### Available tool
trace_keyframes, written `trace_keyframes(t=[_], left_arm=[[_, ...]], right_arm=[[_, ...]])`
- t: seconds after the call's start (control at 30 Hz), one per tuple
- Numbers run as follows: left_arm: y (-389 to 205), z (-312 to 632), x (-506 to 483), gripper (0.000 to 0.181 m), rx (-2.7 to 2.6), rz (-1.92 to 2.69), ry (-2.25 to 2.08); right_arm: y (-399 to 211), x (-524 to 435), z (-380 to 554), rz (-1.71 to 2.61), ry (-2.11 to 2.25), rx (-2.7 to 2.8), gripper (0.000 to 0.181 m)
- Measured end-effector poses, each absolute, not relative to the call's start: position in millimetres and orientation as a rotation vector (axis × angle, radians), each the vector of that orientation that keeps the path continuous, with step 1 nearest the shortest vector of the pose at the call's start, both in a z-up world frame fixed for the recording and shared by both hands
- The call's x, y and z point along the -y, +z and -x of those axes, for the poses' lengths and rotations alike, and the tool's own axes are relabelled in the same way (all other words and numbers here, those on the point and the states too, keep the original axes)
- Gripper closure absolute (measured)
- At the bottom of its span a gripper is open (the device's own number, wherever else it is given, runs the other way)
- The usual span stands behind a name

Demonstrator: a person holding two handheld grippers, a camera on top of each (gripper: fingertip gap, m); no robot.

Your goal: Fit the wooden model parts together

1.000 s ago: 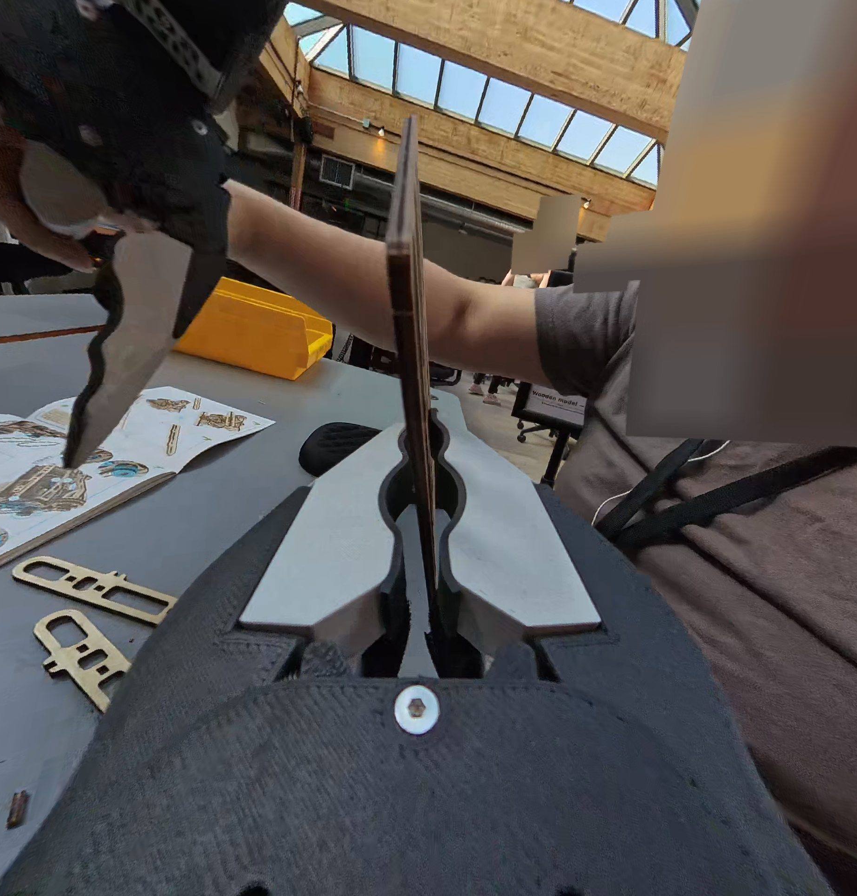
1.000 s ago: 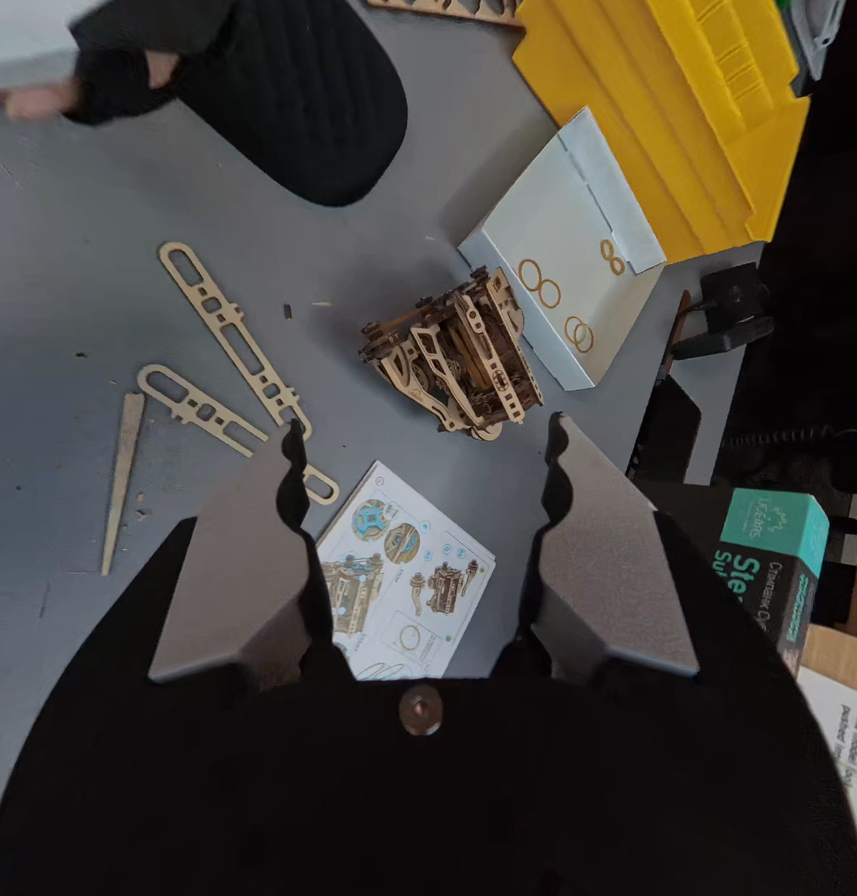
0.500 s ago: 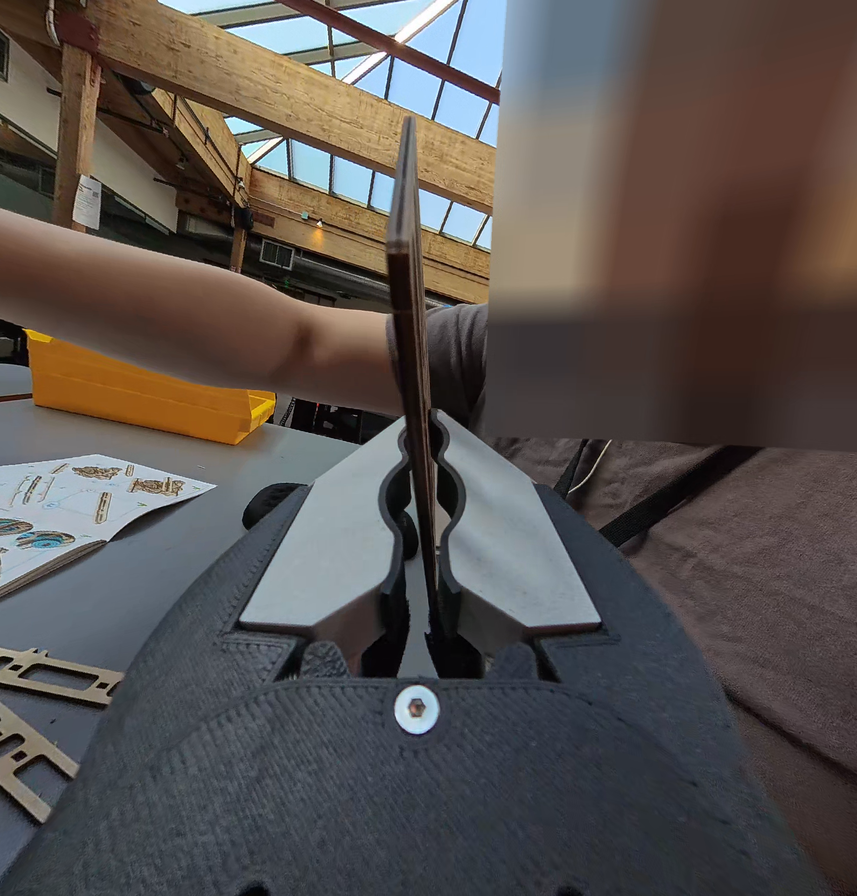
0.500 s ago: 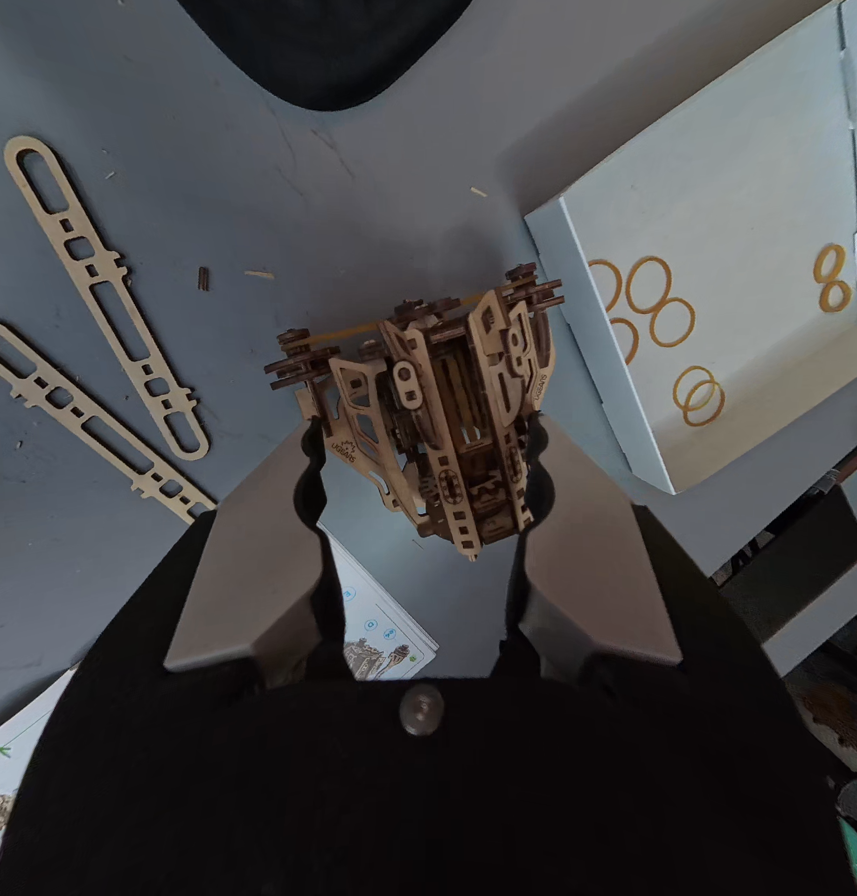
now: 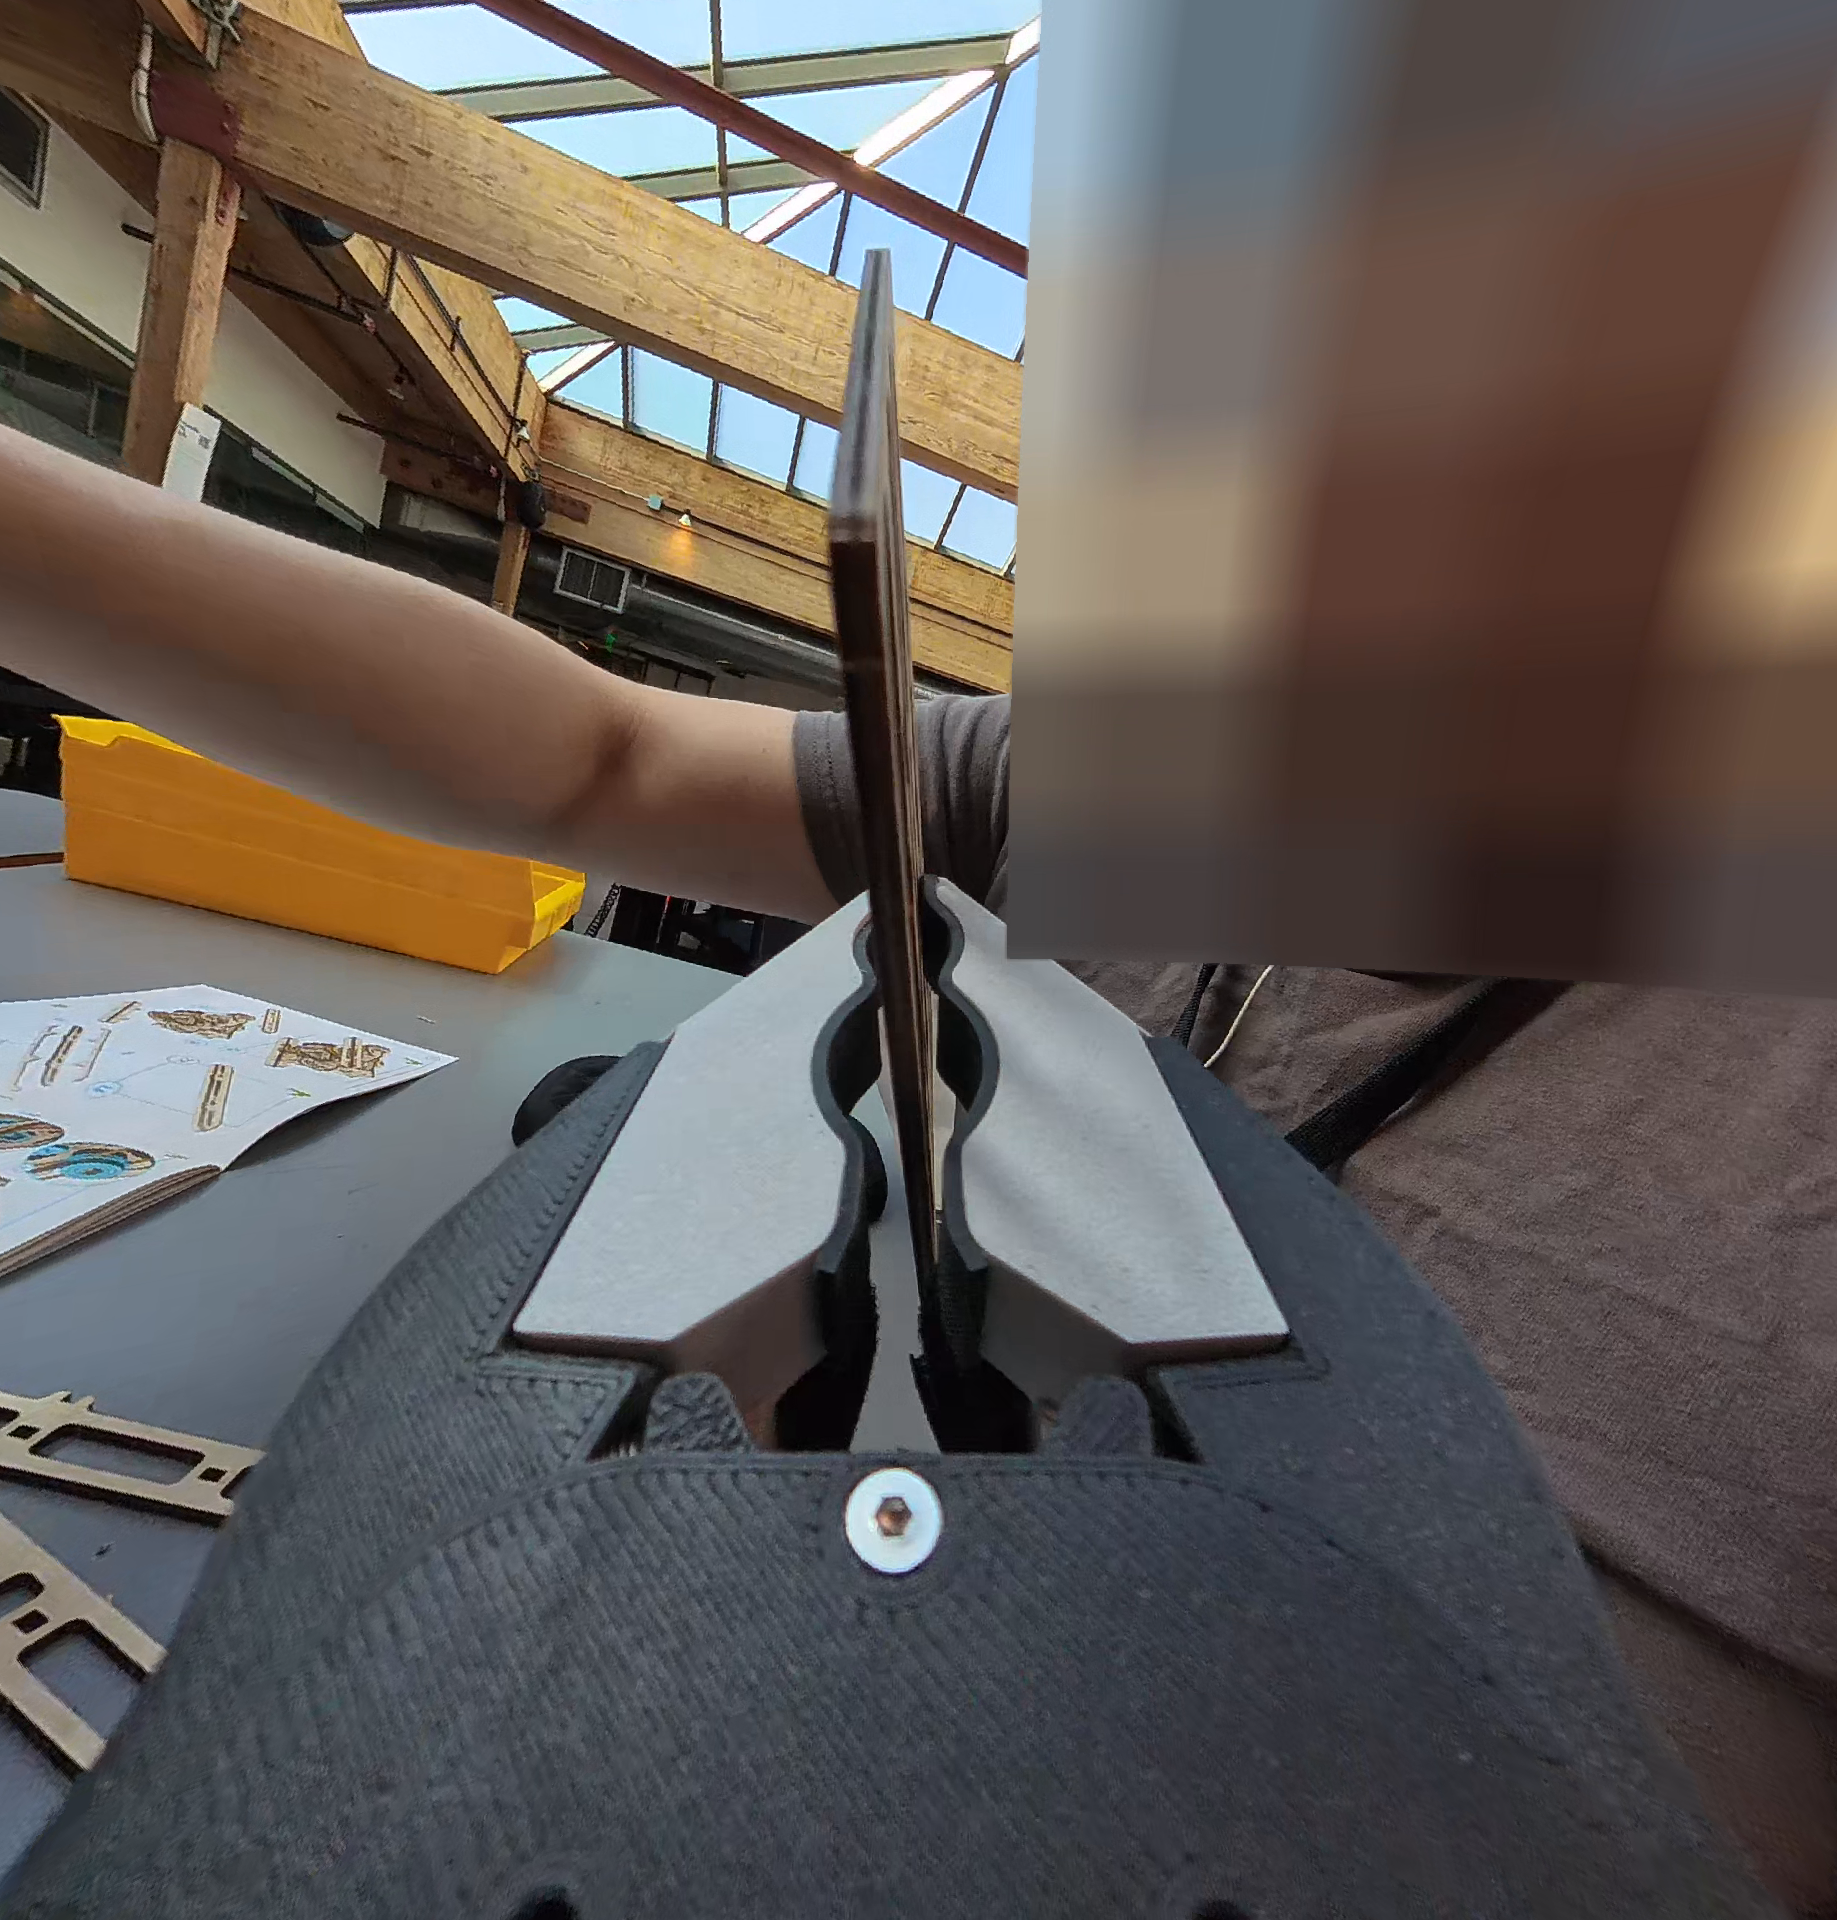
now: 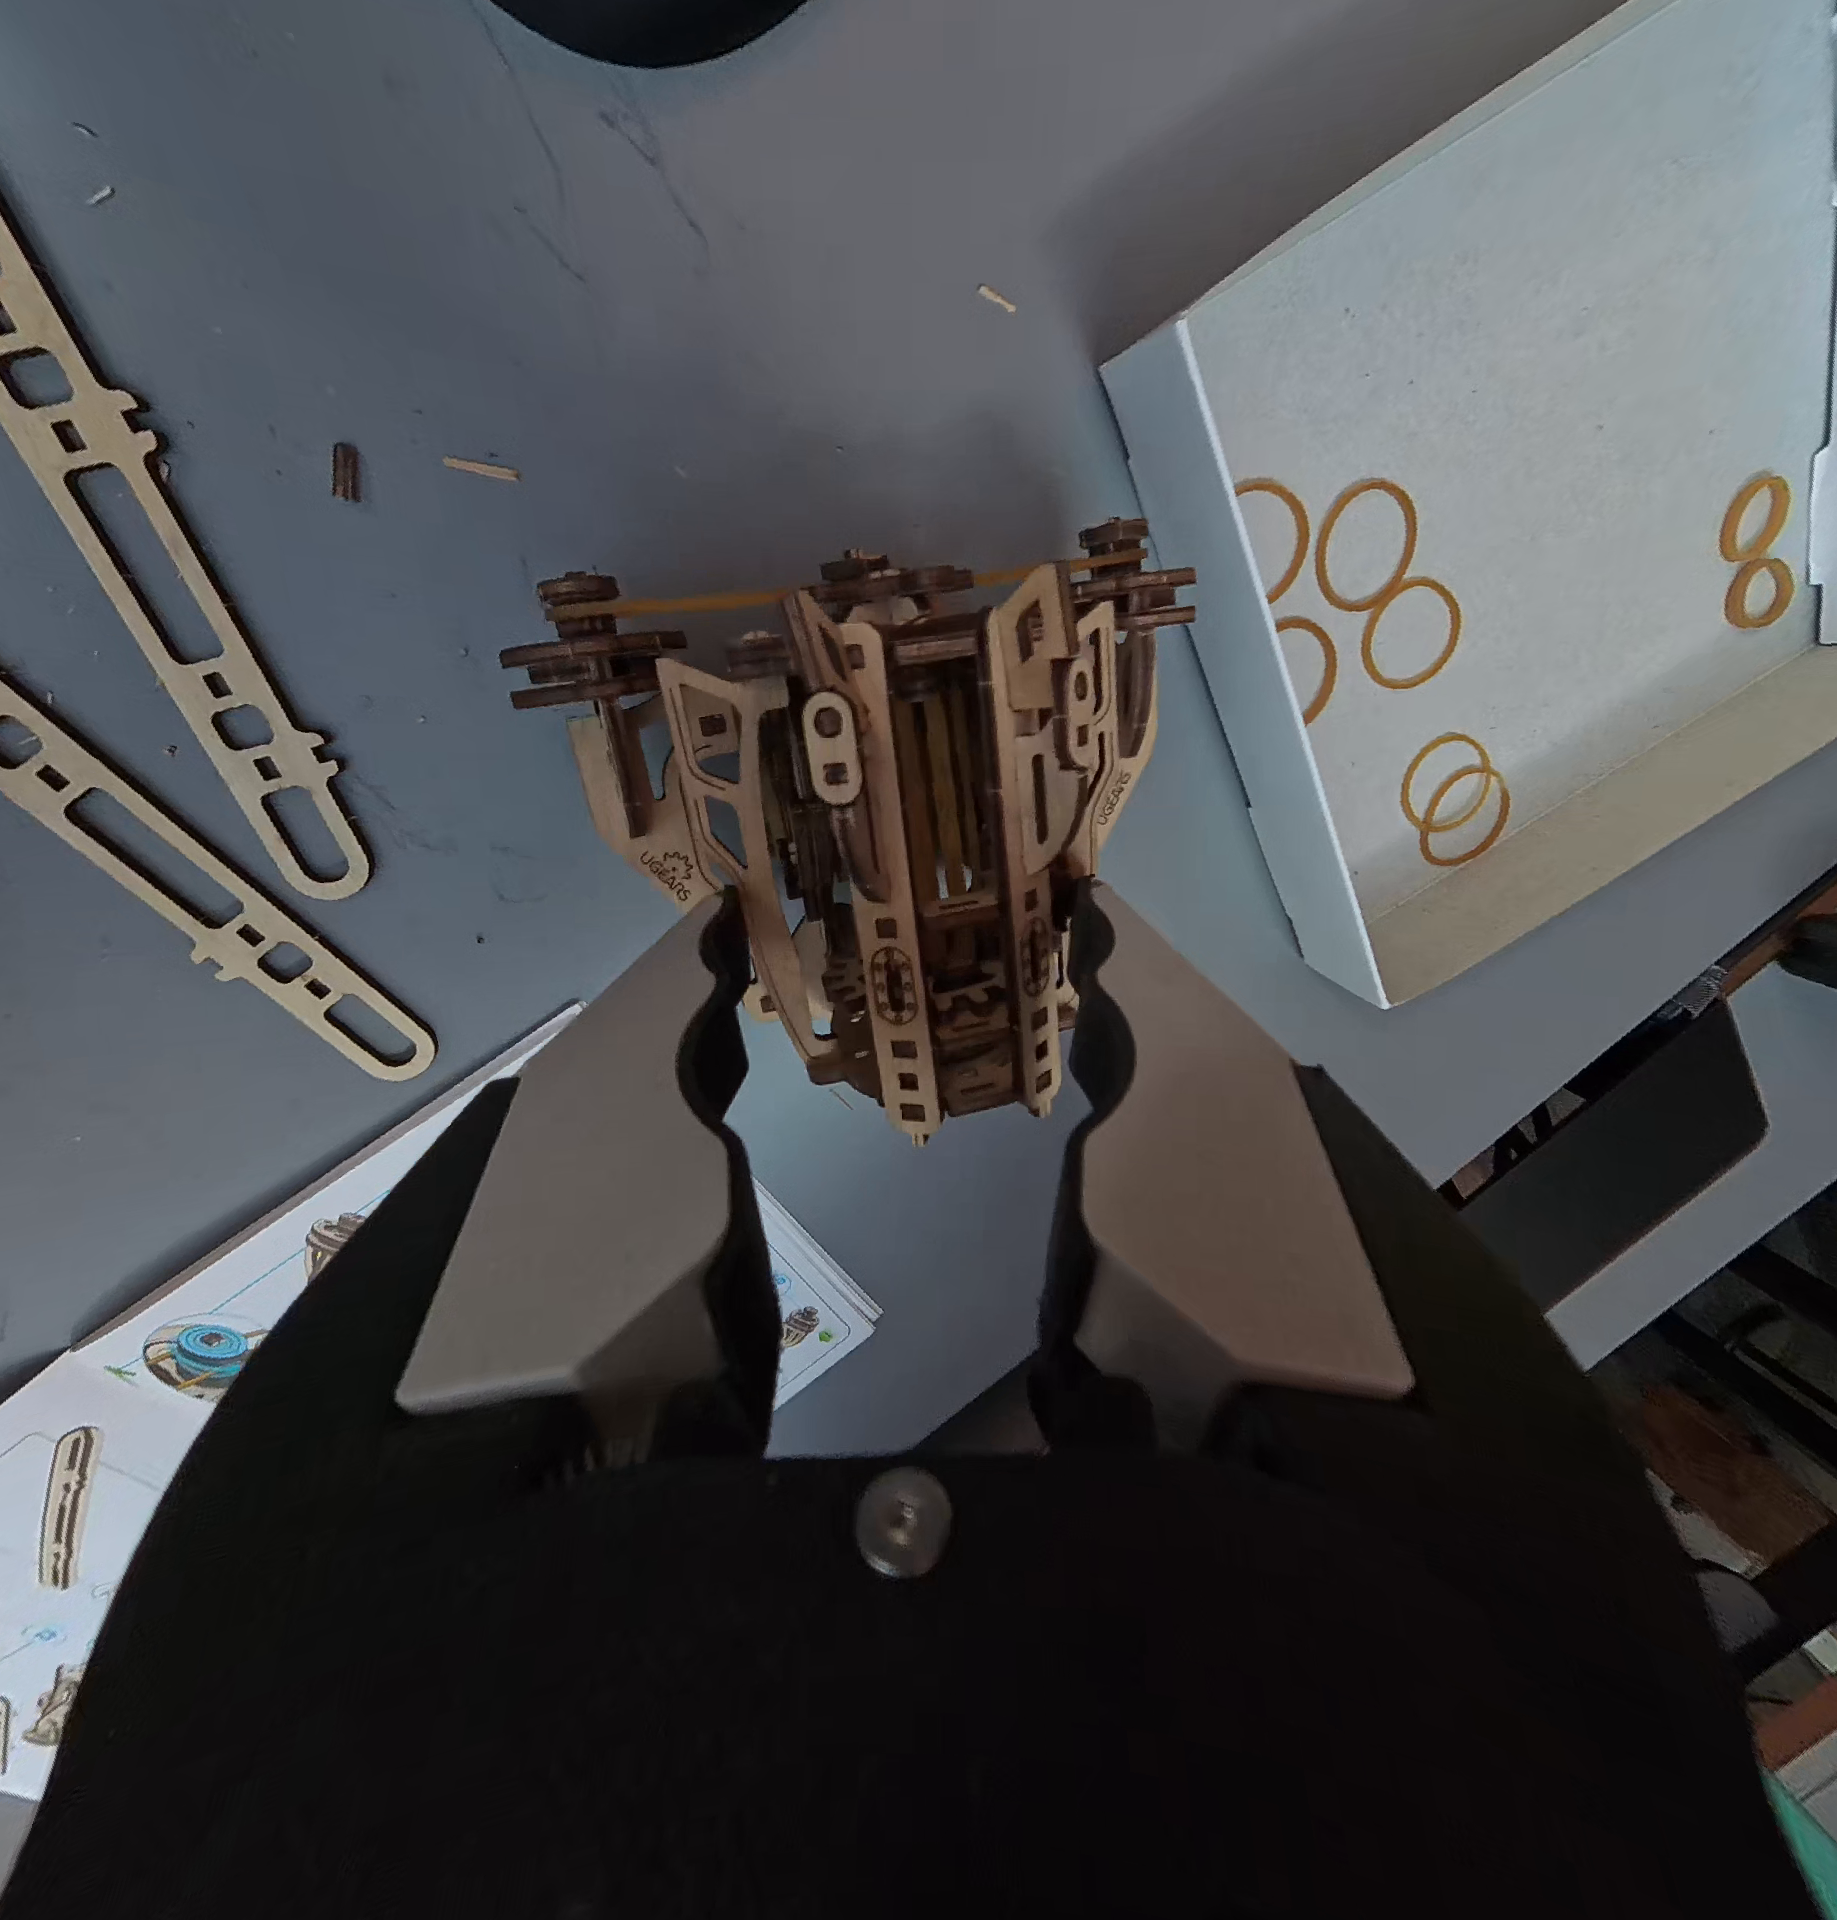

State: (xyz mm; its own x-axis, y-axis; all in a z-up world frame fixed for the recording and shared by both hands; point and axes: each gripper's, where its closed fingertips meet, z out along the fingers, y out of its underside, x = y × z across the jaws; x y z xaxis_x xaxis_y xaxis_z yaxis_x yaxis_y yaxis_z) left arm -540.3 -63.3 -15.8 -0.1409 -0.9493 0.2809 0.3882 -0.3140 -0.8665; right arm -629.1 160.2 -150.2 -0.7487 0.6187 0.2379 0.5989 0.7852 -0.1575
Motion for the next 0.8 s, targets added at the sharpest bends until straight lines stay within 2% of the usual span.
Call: trace_keyframes(t=[0.47,0.8], left_arm=[[-16,541,59,0.181,-0.759,1.065,-1.678],[-21,534,59,0.181,-0.777,1.095,-1.688]], right_arm=[[-121,-179,592,1.085,0.084,2.552,0.122],[-77,-247,436,1.472,-0.072,2.293,0.122]])
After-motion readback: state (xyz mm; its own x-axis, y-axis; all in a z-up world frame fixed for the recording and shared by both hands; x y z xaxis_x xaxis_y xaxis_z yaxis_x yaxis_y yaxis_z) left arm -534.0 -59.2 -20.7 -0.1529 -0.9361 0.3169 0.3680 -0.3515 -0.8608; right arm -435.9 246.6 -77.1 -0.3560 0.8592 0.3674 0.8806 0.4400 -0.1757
